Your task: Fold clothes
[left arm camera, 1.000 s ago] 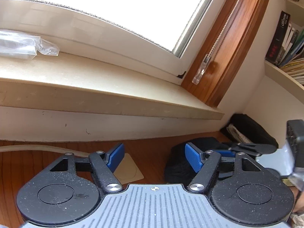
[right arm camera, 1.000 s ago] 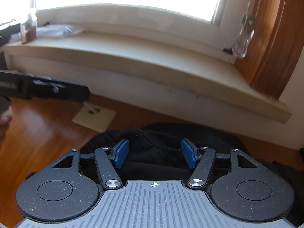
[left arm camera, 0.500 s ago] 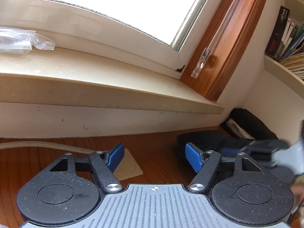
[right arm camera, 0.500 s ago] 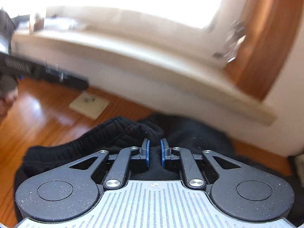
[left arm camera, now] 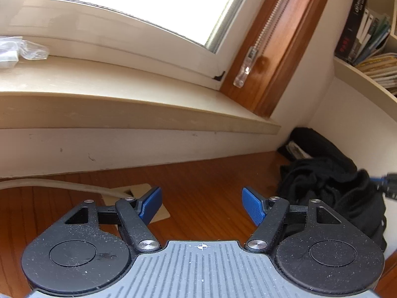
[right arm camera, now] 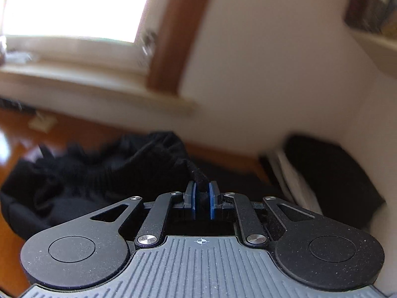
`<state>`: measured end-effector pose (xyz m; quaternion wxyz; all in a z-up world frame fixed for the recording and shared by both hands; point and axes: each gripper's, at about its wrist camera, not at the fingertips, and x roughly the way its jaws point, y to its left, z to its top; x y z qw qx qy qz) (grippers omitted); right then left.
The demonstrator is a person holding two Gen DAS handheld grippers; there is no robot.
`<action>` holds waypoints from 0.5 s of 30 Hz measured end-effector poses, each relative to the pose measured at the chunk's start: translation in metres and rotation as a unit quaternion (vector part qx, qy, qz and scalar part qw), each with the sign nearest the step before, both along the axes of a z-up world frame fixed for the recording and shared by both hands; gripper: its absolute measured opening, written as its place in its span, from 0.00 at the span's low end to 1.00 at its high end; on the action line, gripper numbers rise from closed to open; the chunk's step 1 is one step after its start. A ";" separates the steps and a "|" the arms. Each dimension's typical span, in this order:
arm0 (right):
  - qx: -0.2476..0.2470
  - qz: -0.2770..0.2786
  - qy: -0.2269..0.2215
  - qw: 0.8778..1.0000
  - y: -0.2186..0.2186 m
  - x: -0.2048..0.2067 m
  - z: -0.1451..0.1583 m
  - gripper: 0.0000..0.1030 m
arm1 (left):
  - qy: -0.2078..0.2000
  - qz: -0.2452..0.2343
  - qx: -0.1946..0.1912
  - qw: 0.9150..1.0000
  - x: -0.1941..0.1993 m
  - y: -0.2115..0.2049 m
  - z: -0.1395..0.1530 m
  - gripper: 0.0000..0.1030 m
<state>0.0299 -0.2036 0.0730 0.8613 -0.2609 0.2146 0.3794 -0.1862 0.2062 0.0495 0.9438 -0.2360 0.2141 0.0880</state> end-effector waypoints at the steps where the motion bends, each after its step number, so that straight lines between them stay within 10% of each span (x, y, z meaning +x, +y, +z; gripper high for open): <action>1: -0.003 -0.005 0.014 1.000 -0.007 0.003 -0.006 0.13 | 0.002 -0.003 0.001 1.000 0.001 -0.002 -0.001 0.73; 15: 0.104 -0.039 0.024 0.994 -0.028 0.020 0.003 0.30 | 0.022 -0.024 0.021 0.999 0.016 -0.019 -0.013 0.73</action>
